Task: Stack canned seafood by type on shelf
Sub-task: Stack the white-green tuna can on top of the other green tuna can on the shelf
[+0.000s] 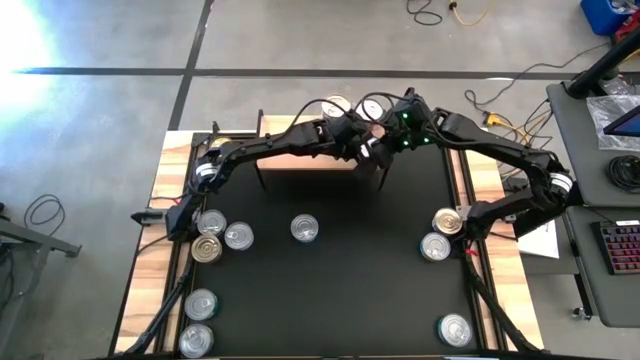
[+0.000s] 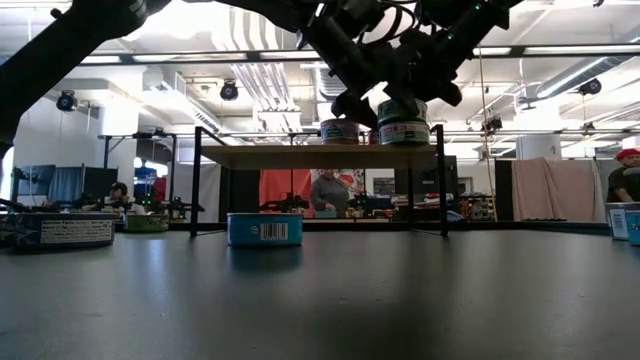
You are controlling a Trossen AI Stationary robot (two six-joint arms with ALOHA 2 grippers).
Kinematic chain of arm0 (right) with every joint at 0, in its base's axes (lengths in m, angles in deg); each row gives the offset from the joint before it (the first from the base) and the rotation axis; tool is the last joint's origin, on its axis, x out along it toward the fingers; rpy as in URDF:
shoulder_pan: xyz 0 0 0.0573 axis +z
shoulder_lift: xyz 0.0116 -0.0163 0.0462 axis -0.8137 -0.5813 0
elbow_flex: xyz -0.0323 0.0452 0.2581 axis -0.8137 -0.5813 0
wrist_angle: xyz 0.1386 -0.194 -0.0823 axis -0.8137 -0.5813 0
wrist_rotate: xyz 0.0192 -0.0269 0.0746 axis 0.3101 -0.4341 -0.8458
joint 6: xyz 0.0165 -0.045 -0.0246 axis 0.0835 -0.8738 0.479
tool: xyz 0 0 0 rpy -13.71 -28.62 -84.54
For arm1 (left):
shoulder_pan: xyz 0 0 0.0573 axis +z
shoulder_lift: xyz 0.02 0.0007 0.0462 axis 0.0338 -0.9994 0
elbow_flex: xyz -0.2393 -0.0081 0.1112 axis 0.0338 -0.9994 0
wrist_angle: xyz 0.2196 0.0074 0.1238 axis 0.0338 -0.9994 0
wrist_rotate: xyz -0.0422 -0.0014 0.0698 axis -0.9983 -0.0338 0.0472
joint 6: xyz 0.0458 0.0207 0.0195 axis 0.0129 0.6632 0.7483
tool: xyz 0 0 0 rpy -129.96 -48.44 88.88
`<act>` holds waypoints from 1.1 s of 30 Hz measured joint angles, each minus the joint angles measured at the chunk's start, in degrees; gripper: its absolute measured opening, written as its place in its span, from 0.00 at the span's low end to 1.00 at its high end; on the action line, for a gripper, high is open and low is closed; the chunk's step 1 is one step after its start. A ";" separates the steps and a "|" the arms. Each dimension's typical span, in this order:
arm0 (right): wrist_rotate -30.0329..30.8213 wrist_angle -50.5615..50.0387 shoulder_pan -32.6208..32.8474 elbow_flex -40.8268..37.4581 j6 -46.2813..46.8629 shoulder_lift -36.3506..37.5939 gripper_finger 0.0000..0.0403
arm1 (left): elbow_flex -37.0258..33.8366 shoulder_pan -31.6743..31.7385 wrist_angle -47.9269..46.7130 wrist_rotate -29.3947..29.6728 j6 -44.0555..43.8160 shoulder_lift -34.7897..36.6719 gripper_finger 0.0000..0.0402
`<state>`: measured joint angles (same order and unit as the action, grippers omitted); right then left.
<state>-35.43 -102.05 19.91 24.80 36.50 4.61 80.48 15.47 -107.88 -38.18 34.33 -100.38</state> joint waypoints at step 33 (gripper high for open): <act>0.86 1.09 -0.24 -4.44 -2.81 0.09 0.02 | 13.52 0.03 -22.82 -0.73 10.61 0.61 0.99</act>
<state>-34.57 -100.96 19.67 20.37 33.70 4.70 94.00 15.51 -130.71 -38.91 44.93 -99.77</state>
